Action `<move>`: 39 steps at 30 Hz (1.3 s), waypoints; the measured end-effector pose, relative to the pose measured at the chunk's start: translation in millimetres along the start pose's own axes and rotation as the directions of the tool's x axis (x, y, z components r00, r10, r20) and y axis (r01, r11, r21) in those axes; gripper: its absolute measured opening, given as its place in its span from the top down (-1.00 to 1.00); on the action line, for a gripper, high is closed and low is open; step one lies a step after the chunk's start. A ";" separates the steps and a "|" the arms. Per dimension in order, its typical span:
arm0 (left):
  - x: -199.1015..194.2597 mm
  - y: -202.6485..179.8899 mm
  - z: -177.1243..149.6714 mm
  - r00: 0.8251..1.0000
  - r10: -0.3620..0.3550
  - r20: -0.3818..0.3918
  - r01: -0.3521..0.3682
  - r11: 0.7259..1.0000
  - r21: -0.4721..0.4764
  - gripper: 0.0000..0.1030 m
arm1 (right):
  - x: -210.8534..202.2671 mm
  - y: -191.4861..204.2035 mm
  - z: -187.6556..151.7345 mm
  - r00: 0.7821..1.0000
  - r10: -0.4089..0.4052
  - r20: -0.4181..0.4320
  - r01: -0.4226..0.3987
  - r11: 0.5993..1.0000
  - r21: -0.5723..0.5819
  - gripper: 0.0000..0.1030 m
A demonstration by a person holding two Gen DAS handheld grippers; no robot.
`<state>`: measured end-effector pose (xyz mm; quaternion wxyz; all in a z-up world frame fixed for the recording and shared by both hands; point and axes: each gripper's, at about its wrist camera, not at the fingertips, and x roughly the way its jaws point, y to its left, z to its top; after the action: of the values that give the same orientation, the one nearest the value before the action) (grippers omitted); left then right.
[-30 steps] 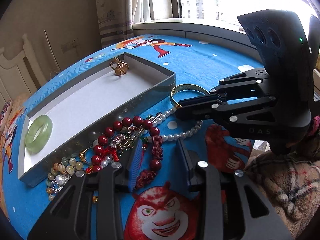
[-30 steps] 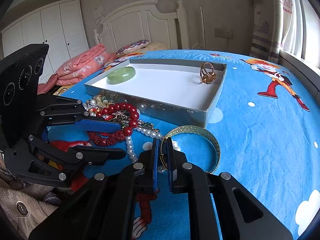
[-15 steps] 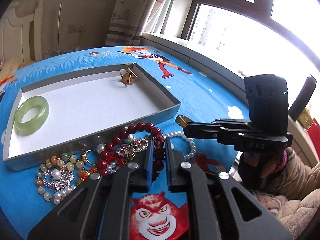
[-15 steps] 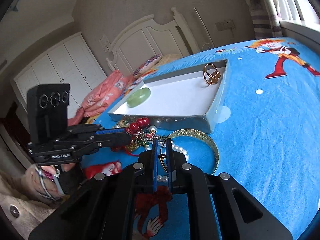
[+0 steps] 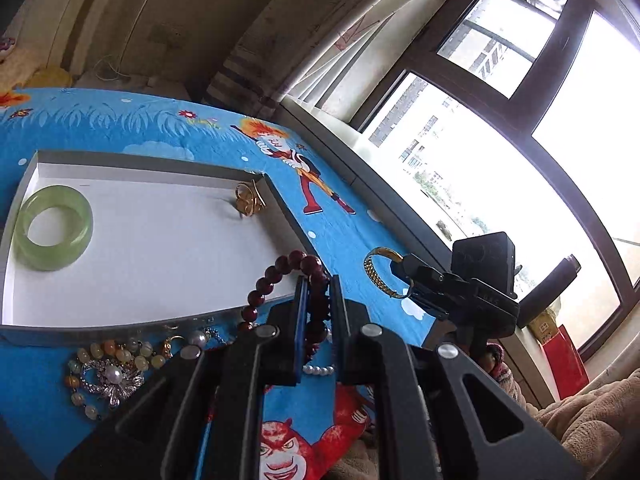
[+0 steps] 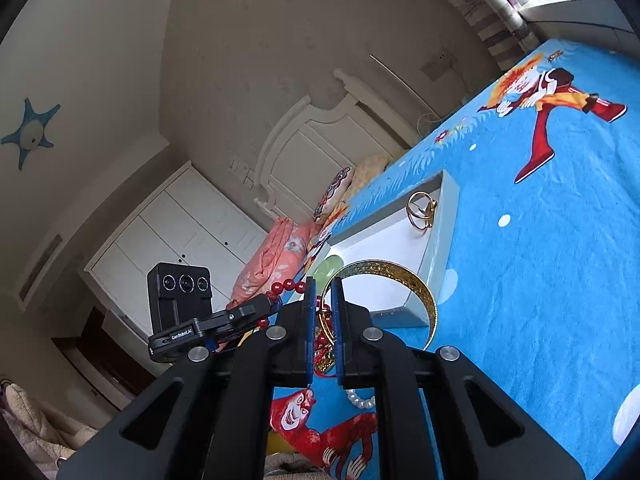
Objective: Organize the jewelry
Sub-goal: 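Grasp the red bead bracelet with left gripper while right gripper grasps the gold bangle, then carry the red bracelet into the tray with left gripper while right gripper releases the gold bangle there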
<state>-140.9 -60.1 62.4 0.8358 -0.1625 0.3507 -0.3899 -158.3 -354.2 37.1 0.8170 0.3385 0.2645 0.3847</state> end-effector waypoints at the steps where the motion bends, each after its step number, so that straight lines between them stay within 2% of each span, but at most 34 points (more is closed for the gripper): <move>1: -3.0 0.8 2.8 1.000 -0.010 0.007 0.010 1.000 -0.007 0.81 | -3.1 -0.2 1.2 1.000 0.000 0.002 0.000 1.000 -0.001 0.82; 8: -18.7 2.2 22.5 0.998 -0.037 0.050 0.038 0.999 -0.022 0.81 | 2.8 4.8 6.2 1.000 -0.018 -0.010 0.018 1.000 -0.003 0.82; 16: -17.5 15.6 65.2 0.995 0.081 0.062 -0.082 0.997 0.009 0.81 | 38.7 23.0 29.5 0.989 -0.129 -0.078 0.121 0.988 -0.101 0.82; 19: -15.1 24.7 79.5 0.986 0.154 0.068 -0.156 0.988 0.022 0.81 | 60.5 33.4 36.7 0.979 -0.169 -0.111 0.150 0.976 -0.158 0.82; 22: -9.6 39.1 90.4 0.969 0.238 0.066 -0.240 0.971 0.025 0.81 | 86.7 38.2 38.5 0.963 -0.218 -0.158 0.183 0.960 -0.211 0.82; 25: -1.3 56.4 98.7 0.950 0.306 0.061 -0.306 0.952 0.007 0.81 | 115.0 41.8 35.7 0.936 -0.293 -0.195 0.230 0.929 -0.291 0.82; 27: 7.8 63.7 102.4 0.928 0.368 0.056 -0.369 0.929 0.018 0.81 | 133.6 43.1 33.3 0.911 -0.350 -0.219 0.262 0.900 -0.349 0.82; 29: 21.5 65.9 101.2 0.912 0.408 0.035 -0.409 0.912 0.040 0.81 | 152.2 45.6 26.8 0.863 -0.457 -0.214 0.331 0.833 -0.444 0.81; 31: 41.2 63.9 96.5 0.886 0.464 0.005 -0.463 0.882 0.089 0.81 | 165.3 44.1 18.7 0.815 -0.546 -0.196 0.386 0.763 -0.519 0.80; 32: 52.2 63.1 92.6 0.874 0.485 -0.013 -0.481 0.869 0.113 0.80 | 170.8 40.2 17.5 0.800 -0.565 -0.201 0.394 0.748 -0.535 0.80; 34: 71.2 62.5 86.2 0.870 0.491 -0.052 -0.479 0.865 0.146 0.77 | 177.1 32.3 14.5 0.776 -0.591 -0.220 0.413 0.739 -0.532 0.77; 36: 84.5 62.4 80.9 0.868 0.492 -0.070 -0.477 0.864 0.160 0.74 | 177.1 24.0 14.7 0.773 -0.588 -0.240 0.417 0.755 -0.507 0.57; 37: 89.3 62.8 79.1 0.868 0.491 -0.079 -0.474 0.865 0.161 0.74 | 175.3 21.9 15.8 0.776 -0.583 -0.241 0.418 0.762 -0.494 0.36; 38: 92.6 63.2 77.8 0.868 0.489 -0.086 -0.472 0.867 0.159 0.73 | 172.3 22.0 17.4 0.789 -0.566 -0.239 0.408 0.774 -0.484 0.06; 39: 94.3 63.6 77.4 0.868 0.489 -0.091 -0.473 0.868 0.155 0.71 | 171.4 22.2 19.3 0.796 -0.556 -0.237 0.403 0.781 -0.478 -0.06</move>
<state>-9.1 -91.6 38.7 0.8912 0.0088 0.4069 -0.2003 -58.2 -212.0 36.7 0.8761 0.0046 0.4051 0.2615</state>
